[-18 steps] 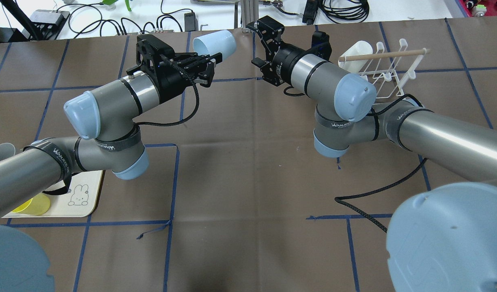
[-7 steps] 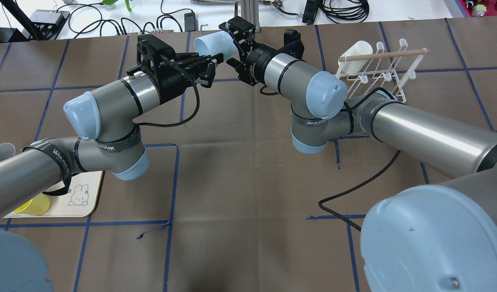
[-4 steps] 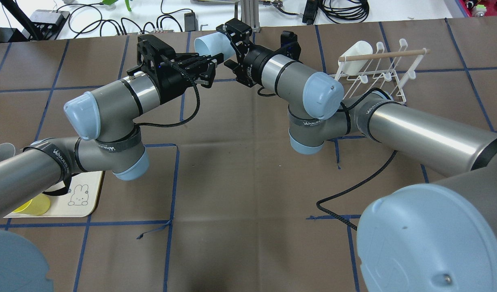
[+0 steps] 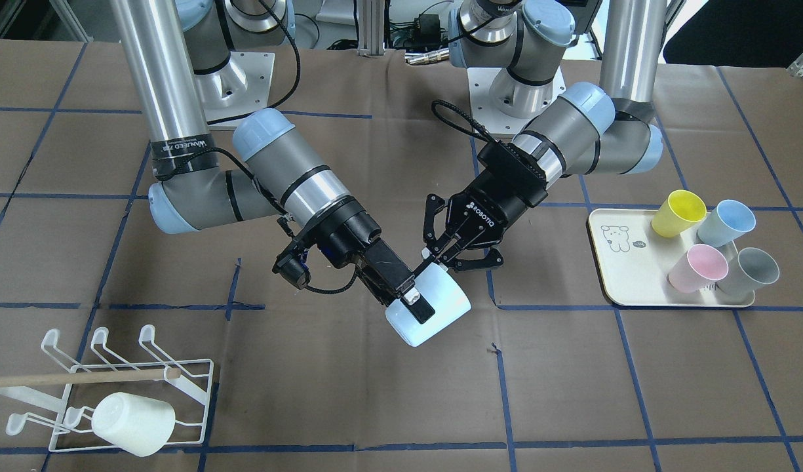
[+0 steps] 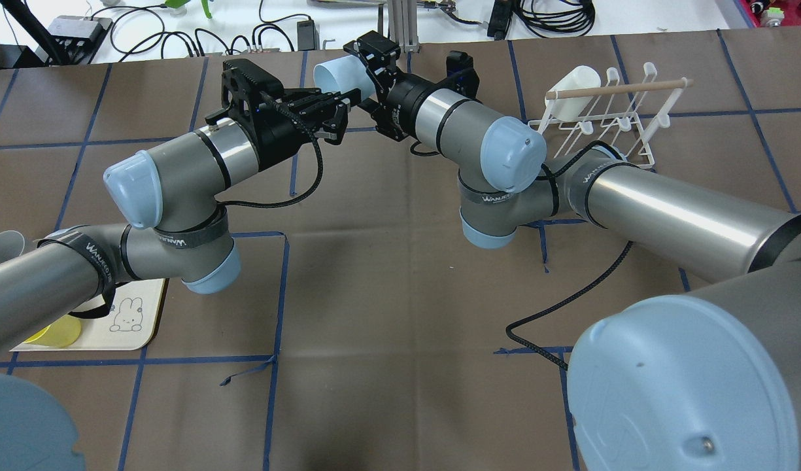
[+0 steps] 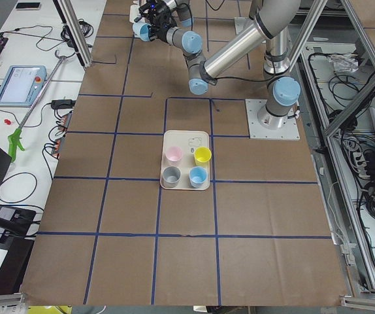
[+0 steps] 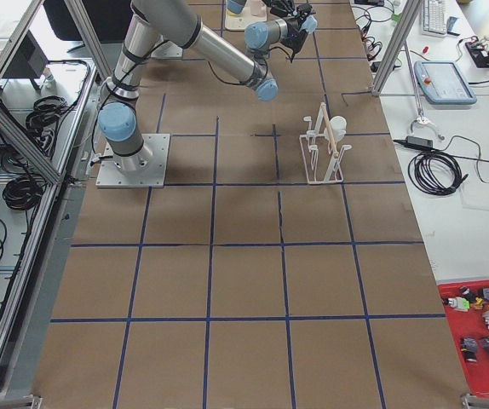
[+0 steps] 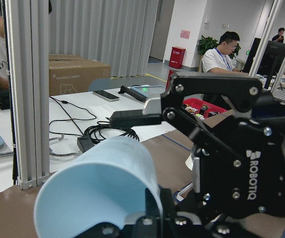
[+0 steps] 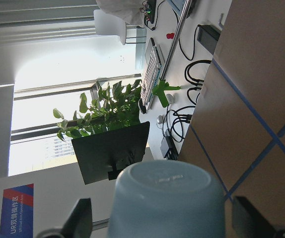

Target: Transfer IKEA cup to right arm and place on rack

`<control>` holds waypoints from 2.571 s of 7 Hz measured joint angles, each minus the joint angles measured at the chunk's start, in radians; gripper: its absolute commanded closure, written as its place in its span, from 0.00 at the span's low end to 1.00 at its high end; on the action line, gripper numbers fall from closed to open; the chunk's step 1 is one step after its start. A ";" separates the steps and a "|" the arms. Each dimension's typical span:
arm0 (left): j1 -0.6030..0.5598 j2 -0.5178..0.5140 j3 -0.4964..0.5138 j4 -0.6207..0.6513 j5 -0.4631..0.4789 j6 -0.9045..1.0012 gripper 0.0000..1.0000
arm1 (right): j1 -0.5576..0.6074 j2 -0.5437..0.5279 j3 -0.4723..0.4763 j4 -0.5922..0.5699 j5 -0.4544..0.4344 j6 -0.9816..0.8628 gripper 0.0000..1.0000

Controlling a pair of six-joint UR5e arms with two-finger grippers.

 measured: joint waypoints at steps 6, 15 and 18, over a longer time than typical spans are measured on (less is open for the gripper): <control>0.000 0.002 -0.004 -0.001 -0.002 0.000 0.72 | -0.001 0.001 0.000 0.003 0.011 -0.016 0.53; 0.012 0.018 0.000 0.001 0.023 0.000 0.02 | -0.050 -0.011 -0.003 -0.011 0.022 -0.057 0.53; 0.123 0.077 -0.043 -0.023 -0.008 -0.017 0.01 | -0.136 -0.015 0.000 -0.050 0.076 -0.102 0.53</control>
